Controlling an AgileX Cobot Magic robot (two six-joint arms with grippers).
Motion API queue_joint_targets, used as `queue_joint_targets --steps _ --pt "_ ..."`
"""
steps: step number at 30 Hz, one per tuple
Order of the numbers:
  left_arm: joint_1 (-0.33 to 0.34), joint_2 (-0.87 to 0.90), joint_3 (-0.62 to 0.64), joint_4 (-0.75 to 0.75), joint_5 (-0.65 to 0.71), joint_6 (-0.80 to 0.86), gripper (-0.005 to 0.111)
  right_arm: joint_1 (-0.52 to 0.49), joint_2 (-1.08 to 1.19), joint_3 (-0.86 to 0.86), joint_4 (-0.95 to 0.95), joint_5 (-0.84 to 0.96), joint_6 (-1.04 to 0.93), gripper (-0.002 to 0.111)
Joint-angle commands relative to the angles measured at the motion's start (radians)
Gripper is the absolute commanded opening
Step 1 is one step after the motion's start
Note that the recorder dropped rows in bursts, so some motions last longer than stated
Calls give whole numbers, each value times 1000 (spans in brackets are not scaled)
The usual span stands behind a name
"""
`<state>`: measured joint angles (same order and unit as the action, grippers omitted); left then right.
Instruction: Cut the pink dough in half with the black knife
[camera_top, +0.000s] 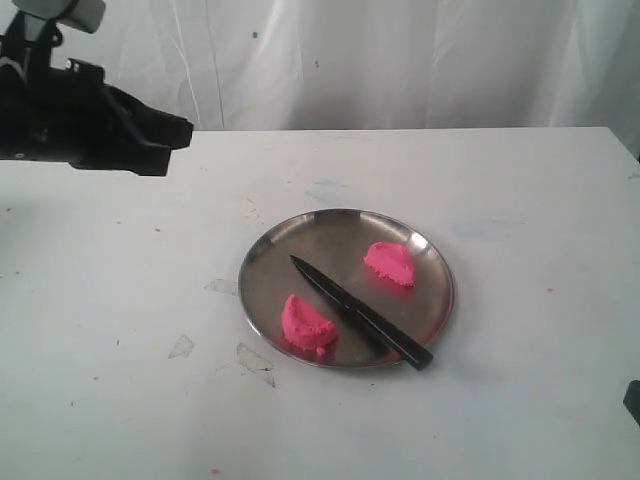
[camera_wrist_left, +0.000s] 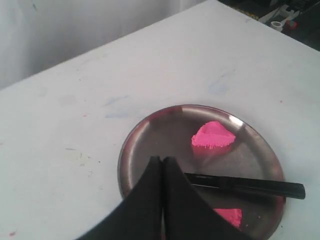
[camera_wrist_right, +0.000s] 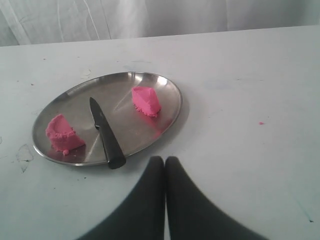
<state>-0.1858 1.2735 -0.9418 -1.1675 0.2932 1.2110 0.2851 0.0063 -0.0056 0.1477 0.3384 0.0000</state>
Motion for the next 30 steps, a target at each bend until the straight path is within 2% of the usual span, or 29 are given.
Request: queue_joint_targets --steps 1,6,8,10,13,16,17,27,30 --pt "4 -193 64 64 -17 -1 0 -6 -6 6 -10 1 0 0" --pt "4 -457 195 103 -77 -20 0 -6 -6 6 -10 1 0 0" --pt "4 -567 279 138 -155 -115 0 -6 -6 6 -10 1 0 0" --pt "4 -677 366 285 -213 -315 0 -6 -6 6 -10 1 0 0" --pt "4 -809 480 631 -266 -657 0 -6 -6 6 -10 1 0 0" --pt "4 -907 585 873 -277 -910 0 -6 -6 6 -10 1 0 0" --pt "4 -930 610 909 -277 -949 0 -6 -6 6 -10 1 0 0" --pt "4 -1193 908 1002 -270 -1183 0 -6 -6 6 -10 1 0 0" --pt "4 -1264 942 1008 -270 -1241 0 -6 -6 6 -10 1 0 0"
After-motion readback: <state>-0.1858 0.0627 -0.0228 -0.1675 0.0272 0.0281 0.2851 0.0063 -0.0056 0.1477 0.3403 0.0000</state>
